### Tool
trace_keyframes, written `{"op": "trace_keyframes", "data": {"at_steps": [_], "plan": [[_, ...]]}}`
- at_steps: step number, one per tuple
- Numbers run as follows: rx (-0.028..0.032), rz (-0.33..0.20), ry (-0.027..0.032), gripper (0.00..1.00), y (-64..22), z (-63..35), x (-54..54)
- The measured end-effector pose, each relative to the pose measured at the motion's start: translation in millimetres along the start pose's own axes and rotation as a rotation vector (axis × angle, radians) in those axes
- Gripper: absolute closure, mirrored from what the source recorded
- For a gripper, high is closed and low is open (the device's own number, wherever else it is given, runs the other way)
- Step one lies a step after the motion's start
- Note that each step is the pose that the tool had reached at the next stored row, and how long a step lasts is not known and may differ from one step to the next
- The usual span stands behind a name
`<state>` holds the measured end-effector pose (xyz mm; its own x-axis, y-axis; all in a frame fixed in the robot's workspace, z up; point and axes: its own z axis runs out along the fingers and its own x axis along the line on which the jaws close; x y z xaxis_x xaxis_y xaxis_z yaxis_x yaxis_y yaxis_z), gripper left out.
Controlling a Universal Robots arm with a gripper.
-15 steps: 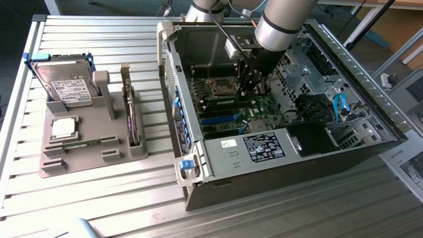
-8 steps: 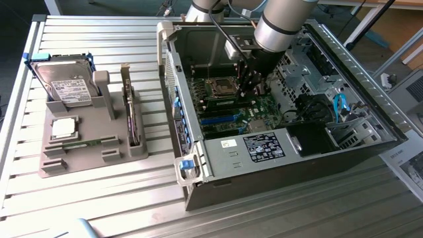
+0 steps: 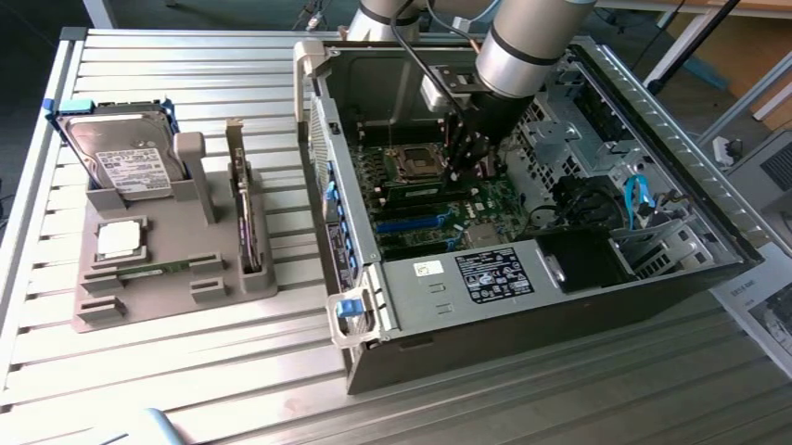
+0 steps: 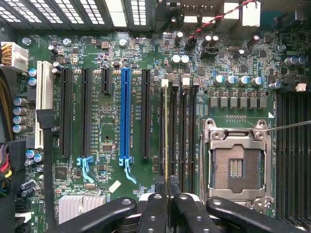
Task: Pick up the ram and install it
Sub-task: 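Insert the ram into the slot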
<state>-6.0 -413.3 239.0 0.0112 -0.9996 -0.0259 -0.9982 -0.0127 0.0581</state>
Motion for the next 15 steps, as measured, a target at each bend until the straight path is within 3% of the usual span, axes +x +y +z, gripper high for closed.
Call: {"op": "trace_keyframes", "data": {"at_steps": [15], "plan": [[-0.002, 0.002, 0.0003, 0.88, 0.1, -2.6, -0.1]]}}
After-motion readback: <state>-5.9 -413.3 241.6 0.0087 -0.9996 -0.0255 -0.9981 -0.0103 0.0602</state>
